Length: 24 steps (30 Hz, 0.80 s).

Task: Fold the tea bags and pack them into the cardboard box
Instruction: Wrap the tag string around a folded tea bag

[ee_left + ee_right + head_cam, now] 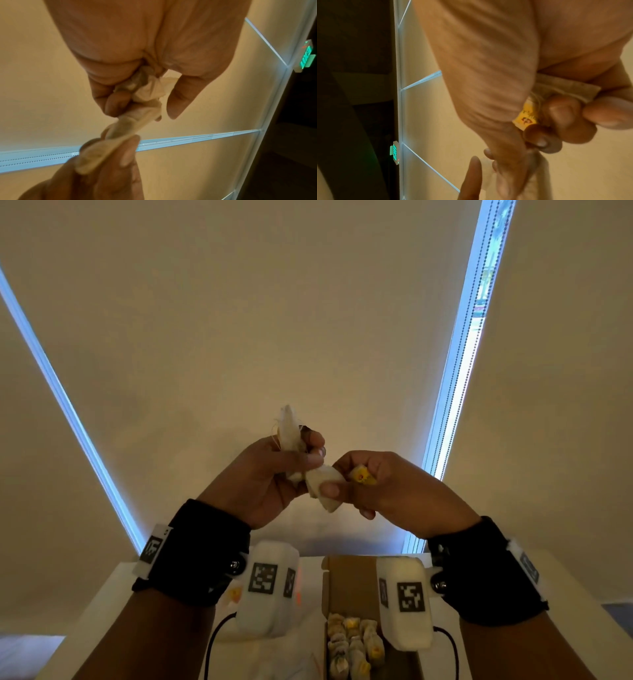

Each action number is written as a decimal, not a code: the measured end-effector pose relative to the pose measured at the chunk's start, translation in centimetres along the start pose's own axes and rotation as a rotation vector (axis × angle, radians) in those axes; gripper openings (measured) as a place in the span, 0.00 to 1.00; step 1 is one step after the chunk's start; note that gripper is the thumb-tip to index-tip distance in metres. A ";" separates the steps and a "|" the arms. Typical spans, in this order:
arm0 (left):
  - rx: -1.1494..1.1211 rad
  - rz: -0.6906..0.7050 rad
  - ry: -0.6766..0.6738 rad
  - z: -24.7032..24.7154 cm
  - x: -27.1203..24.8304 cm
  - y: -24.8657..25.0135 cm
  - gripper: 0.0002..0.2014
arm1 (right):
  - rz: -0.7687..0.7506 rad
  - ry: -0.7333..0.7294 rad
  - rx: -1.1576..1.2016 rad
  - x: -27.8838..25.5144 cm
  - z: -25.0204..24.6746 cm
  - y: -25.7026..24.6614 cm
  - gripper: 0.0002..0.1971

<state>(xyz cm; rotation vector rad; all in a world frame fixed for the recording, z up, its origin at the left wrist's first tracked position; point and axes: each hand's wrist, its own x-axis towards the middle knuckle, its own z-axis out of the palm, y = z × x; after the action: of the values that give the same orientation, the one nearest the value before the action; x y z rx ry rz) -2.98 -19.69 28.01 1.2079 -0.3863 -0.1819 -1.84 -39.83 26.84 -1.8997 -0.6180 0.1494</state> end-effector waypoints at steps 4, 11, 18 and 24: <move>0.095 0.007 0.053 -0.8 0.2 -0.5 0.12 | 0.028 0.031 0.106 -0.1 -0.6 0.0 0.15; 0.432 0.086 0.146 -0.9 0.1 -0.5 0.12 | 0.001 0.220 0.161 -0.1 -1.4 0.2 0.07; 0.714 0.125 0.231 -1.4 0.5 -0.8 0.10 | -0.019 0.272 0.386 -0.1 -2.2 -0.2 0.08; 0.452 0.049 0.179 -1.5 0.5 -0.5 0.16 | -0.042 0.365 0.501 0.3 -2.5 0.5 0.05</move>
<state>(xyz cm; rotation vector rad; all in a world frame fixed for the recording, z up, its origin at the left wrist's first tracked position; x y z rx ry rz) -1.92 -18.68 27.14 1.6441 -0.3076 0.0624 -0.42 -41.87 27.43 -1.3804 -0.3302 -0.0663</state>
